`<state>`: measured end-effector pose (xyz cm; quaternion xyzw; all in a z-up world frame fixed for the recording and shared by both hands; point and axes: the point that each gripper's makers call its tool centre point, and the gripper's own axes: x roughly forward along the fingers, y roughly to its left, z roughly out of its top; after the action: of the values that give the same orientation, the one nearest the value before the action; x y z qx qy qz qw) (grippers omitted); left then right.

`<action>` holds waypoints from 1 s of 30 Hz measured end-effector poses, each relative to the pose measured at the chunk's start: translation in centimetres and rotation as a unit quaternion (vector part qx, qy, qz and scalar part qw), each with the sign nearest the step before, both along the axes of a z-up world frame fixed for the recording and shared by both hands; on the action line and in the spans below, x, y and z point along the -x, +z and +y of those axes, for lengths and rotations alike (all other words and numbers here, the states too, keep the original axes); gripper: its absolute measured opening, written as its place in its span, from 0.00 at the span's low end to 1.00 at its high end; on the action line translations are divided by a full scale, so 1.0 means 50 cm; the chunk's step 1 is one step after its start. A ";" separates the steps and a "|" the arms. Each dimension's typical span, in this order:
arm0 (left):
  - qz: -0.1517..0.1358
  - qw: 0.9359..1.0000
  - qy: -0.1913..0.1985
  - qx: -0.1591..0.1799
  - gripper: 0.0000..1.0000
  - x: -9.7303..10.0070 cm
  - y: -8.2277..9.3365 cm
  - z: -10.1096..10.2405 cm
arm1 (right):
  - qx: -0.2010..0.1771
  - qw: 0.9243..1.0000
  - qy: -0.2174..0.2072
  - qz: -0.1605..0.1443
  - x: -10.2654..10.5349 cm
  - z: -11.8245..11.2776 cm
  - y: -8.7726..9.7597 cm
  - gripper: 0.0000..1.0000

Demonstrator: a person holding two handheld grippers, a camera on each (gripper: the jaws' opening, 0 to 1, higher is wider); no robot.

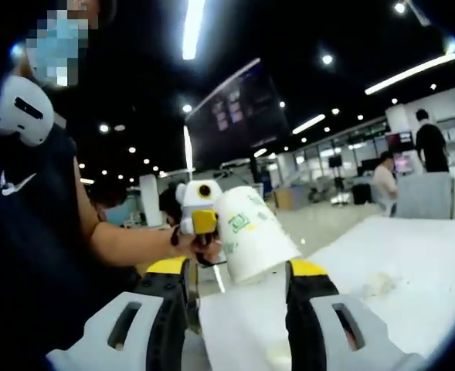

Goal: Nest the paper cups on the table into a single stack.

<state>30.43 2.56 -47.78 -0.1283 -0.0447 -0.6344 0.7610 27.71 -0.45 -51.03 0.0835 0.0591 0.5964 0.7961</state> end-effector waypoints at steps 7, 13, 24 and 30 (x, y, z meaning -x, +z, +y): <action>-0.002 0.998 -0.029 -0.050 0.37 0.022 -0.031 0.005 | -0.007 1.000 0.011 0.007 0.007 -0.004 0.007 0.35; -0.023 0.992 -0.047 -0.116 0.36 0.042 -0.070 -0.007 | -0.010 0.999 0.034 0.015 0.016 0.009 0.012 0.21; -0.019 0.989 -0.048 -0.141 0.36 0.039 -0.109 0.003 | -0.001 0.997 0.076 0.034 0.039 0.026 0.006 0.03; 0.001 0.989 -0.037 -0.144 0.35 0.030 -0.115 0.012 | 0.003 0.995 0.088 0.036 0.041 0.037 0.016 0.00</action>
<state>28.91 3.17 -53.52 -0.0196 0.0528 -0.6619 0.7475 25.65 1.40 -50.24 0.0974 0.0967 0.6606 0.7381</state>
